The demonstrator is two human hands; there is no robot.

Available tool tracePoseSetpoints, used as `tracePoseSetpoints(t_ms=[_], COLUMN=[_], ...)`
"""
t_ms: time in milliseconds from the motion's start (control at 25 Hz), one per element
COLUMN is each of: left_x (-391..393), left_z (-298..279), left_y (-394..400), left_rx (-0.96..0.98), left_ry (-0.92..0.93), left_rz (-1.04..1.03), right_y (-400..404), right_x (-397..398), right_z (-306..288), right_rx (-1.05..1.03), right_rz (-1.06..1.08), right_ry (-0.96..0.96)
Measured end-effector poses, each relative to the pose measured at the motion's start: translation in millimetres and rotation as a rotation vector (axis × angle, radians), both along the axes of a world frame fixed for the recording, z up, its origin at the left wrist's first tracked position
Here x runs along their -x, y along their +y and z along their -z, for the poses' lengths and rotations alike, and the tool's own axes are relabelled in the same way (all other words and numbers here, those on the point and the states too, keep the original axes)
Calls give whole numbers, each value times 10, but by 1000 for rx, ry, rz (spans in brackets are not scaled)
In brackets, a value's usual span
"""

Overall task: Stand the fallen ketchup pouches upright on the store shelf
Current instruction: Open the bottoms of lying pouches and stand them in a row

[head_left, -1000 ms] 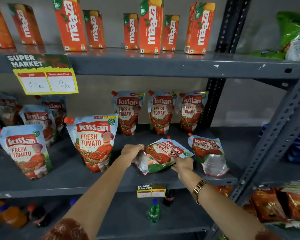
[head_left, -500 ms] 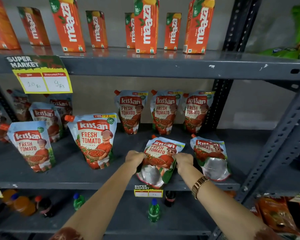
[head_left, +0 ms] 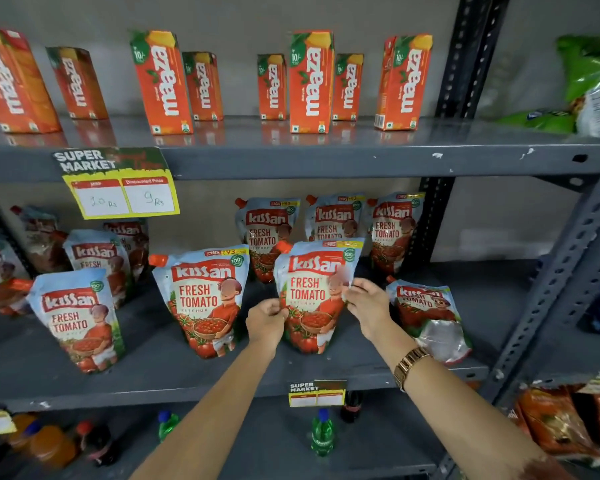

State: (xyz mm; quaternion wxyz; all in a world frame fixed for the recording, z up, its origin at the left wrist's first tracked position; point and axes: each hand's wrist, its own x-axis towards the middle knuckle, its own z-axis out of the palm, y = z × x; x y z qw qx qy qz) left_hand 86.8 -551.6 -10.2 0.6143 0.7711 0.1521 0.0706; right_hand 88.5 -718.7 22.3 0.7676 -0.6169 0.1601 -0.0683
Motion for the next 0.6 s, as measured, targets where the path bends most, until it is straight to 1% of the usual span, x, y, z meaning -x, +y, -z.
tracePoseSetpoints(t_ms=[40,120,240,360,440,600], left_x=[5,29,89,210,289,317], left_z=[38,46,26,26,31,-31], left_y=[39,98,144,132,55,-137], left_rx=[-1,52,127,208,264,276], left_ry=[30,75,136,215,263,271], left_rz=[7,47,62,17,29,146], right_y=[20,67,103,65,-34,-282], right_x=[21,31,91,234,320,387], right_z=[2,26,112,221,233,183], right_rx=[28,63,138,251,305,292], right_rz=[-20,27,195,336,423,535], right_ry=[-10,-15,1,-52,-59,-40])
